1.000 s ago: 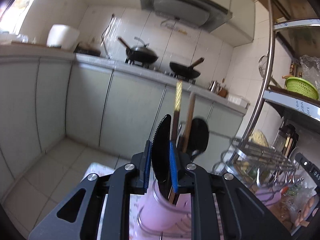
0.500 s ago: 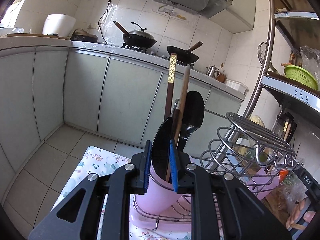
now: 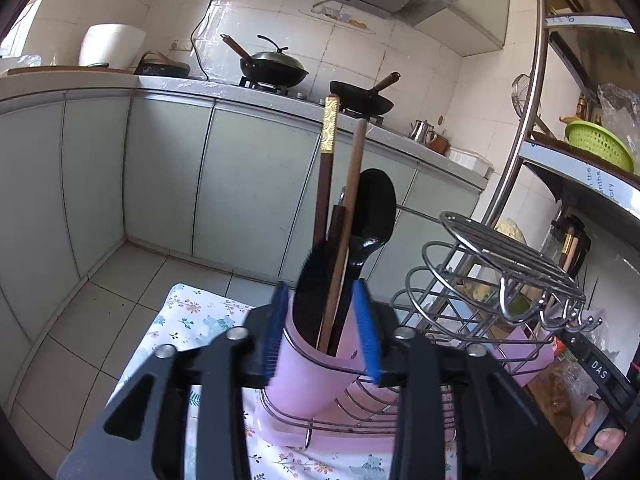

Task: Organize utensils
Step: 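Lower the knife into the pink cup with the left tool while the right tool lowers its spoon, then open both tools releasing the knife and spoon into the pink cup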

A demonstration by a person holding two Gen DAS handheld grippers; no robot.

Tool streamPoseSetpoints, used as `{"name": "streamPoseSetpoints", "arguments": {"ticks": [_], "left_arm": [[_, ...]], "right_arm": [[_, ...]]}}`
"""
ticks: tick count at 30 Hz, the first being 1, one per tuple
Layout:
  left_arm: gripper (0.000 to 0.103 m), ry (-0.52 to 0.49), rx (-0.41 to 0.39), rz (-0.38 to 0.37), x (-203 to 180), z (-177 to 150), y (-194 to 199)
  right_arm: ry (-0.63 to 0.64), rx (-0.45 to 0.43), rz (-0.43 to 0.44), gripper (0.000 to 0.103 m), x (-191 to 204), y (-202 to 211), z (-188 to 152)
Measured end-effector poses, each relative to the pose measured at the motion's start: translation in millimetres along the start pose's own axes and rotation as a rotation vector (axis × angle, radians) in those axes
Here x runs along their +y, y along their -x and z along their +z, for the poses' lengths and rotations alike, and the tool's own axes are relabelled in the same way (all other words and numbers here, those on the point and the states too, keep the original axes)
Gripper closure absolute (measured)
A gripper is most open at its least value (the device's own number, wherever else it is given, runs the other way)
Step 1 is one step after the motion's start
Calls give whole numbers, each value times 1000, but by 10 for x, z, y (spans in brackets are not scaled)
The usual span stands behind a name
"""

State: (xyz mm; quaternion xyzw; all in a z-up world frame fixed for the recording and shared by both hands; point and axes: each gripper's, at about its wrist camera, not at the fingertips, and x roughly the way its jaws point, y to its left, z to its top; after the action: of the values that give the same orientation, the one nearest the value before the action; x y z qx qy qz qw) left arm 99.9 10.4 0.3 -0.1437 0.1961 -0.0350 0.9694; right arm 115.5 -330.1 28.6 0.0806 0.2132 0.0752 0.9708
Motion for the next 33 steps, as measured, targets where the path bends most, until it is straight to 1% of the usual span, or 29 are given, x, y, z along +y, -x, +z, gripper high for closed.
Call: {"name": "streamPoseSetpoints", "arguments": {"ticks": [1,2,3,5,7,8,14,15,16,18,23,28,29,32,33], "left_arm": [[66,-6,-3,-1,-10,4,15],[65,-10,-5,0,-21,7,24],[65,-16,-6,3,-30,10,37],[64,-20,-13,4,-45,17,73],[64,-21,-17,7,-57,25,112],[64,-21,-17,7,-65,29,134],[63,-11,-9,-20,-127,26,329],[60,-14,-2,-26,-147,19,364],[57,-21,8,-30,-174,7,399],[56,-34,19,-32,-218,-23,473],[56,-54,37,-44,-324,-103,655],[56,-60,80,-51,-401,-225,771],[56,-63,84,-49,-411,-246,779],[56,-85,96,-35,-463,-326,825],[56,-93,100,-32,-470,-350,836]], "right_arm": [[-2,6,8,91,3,-4,-5],[-5,6,14,83,6,2,-7],[-6,5,22,80,10,11,-7],[-4,5,33,79,30,47,4],[-3,0,41,72,39,92,15],[-8,-6,48,67,42,130,19],[-21,-19,78,66,74,355,-24],[-23,-15,83,65,83,380,-42],[-25,-9,87,65,96,407,-70],[-29,9,97,65,122,444,-128],[-34,63,121,65,219,531,-273],[-30,91,127,64,349,621,-390],[-20,100,125,62,394,636,-422],[0,108,120,49,495,687,-494],[6,109,120,49,525,705,-517]]}}
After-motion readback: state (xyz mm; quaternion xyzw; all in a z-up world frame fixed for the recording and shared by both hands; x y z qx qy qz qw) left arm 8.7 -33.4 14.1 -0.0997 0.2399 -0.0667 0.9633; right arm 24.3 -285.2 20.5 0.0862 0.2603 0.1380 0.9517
